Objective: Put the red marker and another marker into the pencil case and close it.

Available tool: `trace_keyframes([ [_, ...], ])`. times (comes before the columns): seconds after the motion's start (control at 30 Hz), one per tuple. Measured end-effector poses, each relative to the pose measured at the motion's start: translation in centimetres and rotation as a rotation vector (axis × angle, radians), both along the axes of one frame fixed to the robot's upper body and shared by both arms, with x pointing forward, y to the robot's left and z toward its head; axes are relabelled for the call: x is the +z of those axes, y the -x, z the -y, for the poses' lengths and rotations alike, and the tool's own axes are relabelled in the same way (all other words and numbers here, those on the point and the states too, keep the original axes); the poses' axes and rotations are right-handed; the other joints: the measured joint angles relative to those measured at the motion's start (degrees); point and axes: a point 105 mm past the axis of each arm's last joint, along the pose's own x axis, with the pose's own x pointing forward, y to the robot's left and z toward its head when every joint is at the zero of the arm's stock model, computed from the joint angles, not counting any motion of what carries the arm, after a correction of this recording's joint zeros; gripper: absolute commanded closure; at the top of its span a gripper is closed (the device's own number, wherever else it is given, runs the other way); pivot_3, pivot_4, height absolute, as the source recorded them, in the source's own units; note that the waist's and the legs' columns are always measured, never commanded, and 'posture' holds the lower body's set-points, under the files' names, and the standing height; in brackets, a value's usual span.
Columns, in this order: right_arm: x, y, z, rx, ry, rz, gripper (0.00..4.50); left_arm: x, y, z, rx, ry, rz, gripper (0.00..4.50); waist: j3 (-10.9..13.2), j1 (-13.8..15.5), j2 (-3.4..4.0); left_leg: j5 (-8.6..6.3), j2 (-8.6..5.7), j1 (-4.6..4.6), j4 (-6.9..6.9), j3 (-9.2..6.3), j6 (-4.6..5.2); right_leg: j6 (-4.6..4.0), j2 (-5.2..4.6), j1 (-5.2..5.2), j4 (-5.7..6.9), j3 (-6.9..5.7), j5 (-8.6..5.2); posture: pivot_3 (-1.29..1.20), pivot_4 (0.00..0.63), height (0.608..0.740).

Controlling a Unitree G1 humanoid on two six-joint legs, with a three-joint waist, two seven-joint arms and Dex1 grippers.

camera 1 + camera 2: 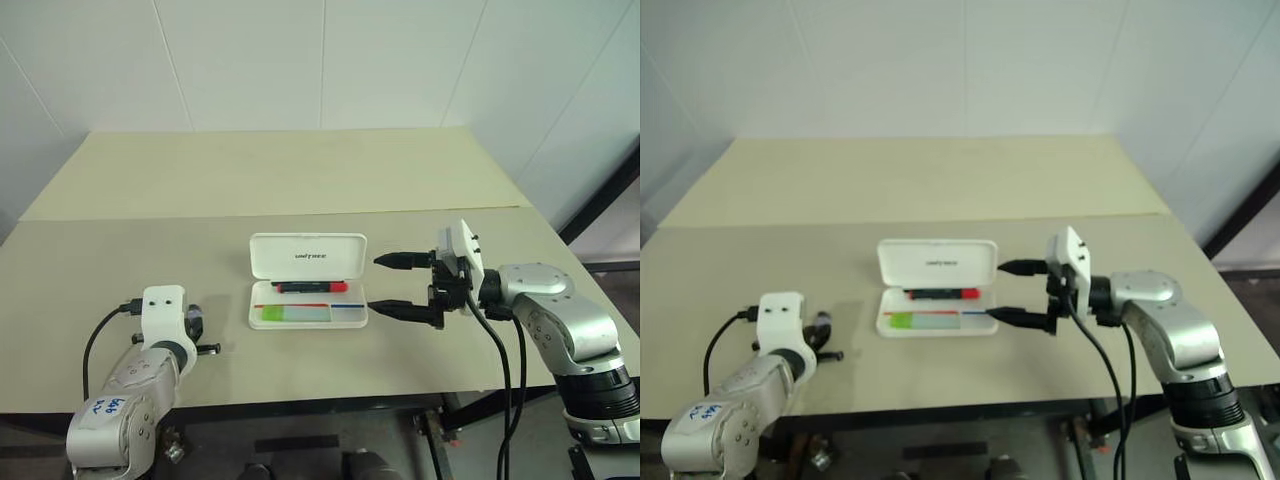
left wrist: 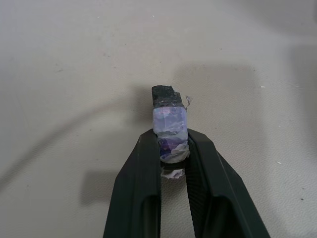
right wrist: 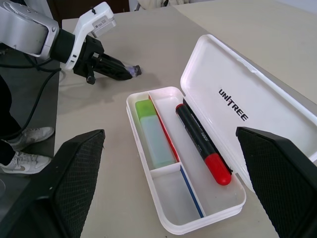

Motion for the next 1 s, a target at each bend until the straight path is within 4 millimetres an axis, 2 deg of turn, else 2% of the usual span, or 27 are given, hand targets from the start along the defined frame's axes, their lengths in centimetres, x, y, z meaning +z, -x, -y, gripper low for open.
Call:
trace_keyframes([
  [0.03, 0.0, 0.0, 0.1, -0.004, 0.002, -0.001, 0.0, 0.0, -0.3, -0.1, -0.028, -0.006, 0.007, 4.13, 0.0, 0.1, -0.01, 0.05, 0.0, 0.12, -0.02, -0.02, 0.06, -0.07, 0.0, 0.13, -0.03, -0.01, -0.02, 0.0, 0.15, 0.74],
  [0.1, 0.0, 0.1, 0.3, -0.009, 0.003, -0.001, 0.0, 0.2, -0.8, -0.1, -0.079, -0.006, 0.023, 4.13, 0.1, 0.1, -0.09, 0.09, 0.01, 0.23, -0.05, -0.09, 0.11, -0.77, 0.03, 0.34, -0.28, -0.03, -0.29, 0.0, 0.15, 0.74],
  [0.17, -0.2, 0.4, 0.7, -0.013, 0.006, -0.008, 0.0, 1.1, -1.6, 0.1, -0.167, -0.004, 0.059, 4.13, 0.1, 0.1, -0.23, 0.12, 0.03, 0.23, -0.11, -0.08, 0.12, -0.95, 0.01, 0.47, -0.65, -0.03, -0.18, 0.0, 0.15, 0.74],
  [0.27, -0.6, 0.9, 1.4, -0.023, -0.022, -0.03, 0.0, 4.7, -2.8, 0.8, -0.347, -0.03, 0.184, 4.13, 0.2, 0.1, -0.34, 0.12, 0.04, 0.08, -0.31, -0.02, 0.12, -0.78, -0.16, 0.5, -1.26, 0.0, 0.07, 0.0, 0.15, 0.74],
  [0.37, -1.8, 1.5, 2.9, -0.057, -0.014, -0.055, 0.0, 8.4, -3.0, 2.2, -0.613, -0.055, 0.301, 4.13, 0.2, 0.2, -0.36, -0.09, 0.07, -0.31, -0.35, -0.04, 0.13, -0.18, -0.24, 0.29, -1.49, -0.17, 0.5, 0.0, 0.15, 0.74],
  [0.43, -2.6, 1.8, 3.5, -0.077, -0.012, -0.074, 0.0, 10.2, -2.8, 2.7, -0.748, -0.071, 0.346, 4.13, 0.2, 0.3, -0.32, -0.28, 0.12, -0.47, -0.46, -0.09, 0.07, -0.04, -0.26, 0.02, -1.49, -0.16, 0.51, 0.0, 0.15, 0.74],
  [0.5, -2.9, 2.1, 3.9, -0.092, -0.014, -0.08, 0.0, 11.1, -2.6, 3.6, -0.87, -0.067, 0.357, 4.13, 0.2, 0.5, -0.31, -0.39, 0.14, -0.65, -0.49, -0.19, 0.0, -0.05, -0.2, -0.29, -1.37, -0.14, 0.33, 0.0, 0.15, 0.74],
  [0.73, -2.9, 2.5, 4.9, -0.156, -0.017, -0.049, 0.0, 10.7, -0.8, 8.1, -1.354, -0.088, 0.26, 4.13, 0.2, 0.8, -0.29, -0.43, 0.23, -0.79, -0.42, 0.0, -0.1, -0.13, -0.05, -0.52, -1.15, -0.16, 0.18, 0.0, 0.15, 0.74],
  [1.0, -3.3, 3.1, 5.5, -0.214, -0.014, -0.039, 0.0, 8.6, -1.8, 11.6, -1.574, -0.134, 0.113, 4.13, 0.2, 1.4, -0.29, -0.31, 0.05, -0.66, -0.15, 0.09, 0.06, 0.0, -0.03, -0.41, -0.79, -0.04, 0.24, 0.0, 0.15, 0.74],
])
